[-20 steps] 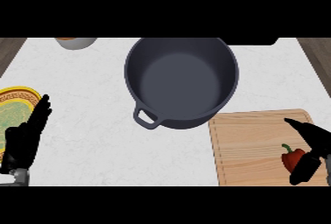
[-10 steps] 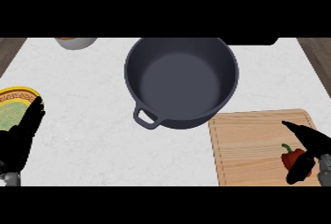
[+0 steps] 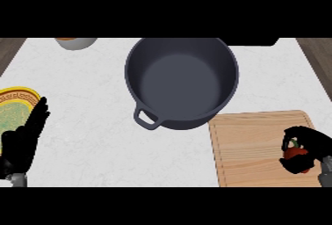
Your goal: Pick the bell pepper from the cutting board and place it in the pot
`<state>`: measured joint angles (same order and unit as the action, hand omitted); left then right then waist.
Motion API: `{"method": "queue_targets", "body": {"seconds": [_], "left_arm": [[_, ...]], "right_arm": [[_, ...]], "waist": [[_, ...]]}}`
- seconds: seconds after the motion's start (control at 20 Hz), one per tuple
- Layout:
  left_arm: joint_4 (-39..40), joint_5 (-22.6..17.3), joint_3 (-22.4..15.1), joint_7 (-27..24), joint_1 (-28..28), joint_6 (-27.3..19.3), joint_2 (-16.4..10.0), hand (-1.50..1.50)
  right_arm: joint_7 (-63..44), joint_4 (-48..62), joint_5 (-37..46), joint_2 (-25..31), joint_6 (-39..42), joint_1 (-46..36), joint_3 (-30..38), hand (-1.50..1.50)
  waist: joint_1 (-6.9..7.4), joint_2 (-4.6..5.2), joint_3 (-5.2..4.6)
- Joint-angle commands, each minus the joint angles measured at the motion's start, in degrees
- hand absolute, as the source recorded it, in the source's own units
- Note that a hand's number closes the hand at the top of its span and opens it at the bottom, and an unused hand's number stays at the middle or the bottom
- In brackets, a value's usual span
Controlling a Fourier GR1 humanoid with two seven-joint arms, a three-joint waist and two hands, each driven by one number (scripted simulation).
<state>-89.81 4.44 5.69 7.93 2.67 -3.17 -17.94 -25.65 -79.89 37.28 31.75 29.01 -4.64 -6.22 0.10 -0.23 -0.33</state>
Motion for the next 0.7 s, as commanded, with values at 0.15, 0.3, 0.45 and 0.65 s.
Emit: {"method": "queue_targets", "body": {"seconds": [0.15,0.3,0.45,0.65], "left_arm": [[1.4,0.4,-0.7,0.6,-3.1,1.1,0.2,0.0],[1.3,0.4,-2.2,-0.8,-4.6,2.3,0.5,0.0],[2.2,1.2,-3.5,-0.1,-5.8,2.3,1.3,0.0],[2.2,1.0,-3.4,0.9,-7.4,2.7,0.9,0.0]], "right_arm": [[-13.1,-8.0,5.5,-19.1,-1.0,-9.0,-13.4,1.5],[-16.4,-6.3,9.0,-29.3,-3.3,-14.9,-21.2,1.5],[-24.0,-2.6,7.2,-31.3,-6.9,-21.3,-27.1,1.5],[-32.6,3.3,4.5,-31.6,-14.2,-29.8,-34.0,1.5]], "waist": [[2.6,0.28,0.2],[7.78,0.96,0.1],[7.75,1.2,0.22],[7.32,1.06,0.28]]}}
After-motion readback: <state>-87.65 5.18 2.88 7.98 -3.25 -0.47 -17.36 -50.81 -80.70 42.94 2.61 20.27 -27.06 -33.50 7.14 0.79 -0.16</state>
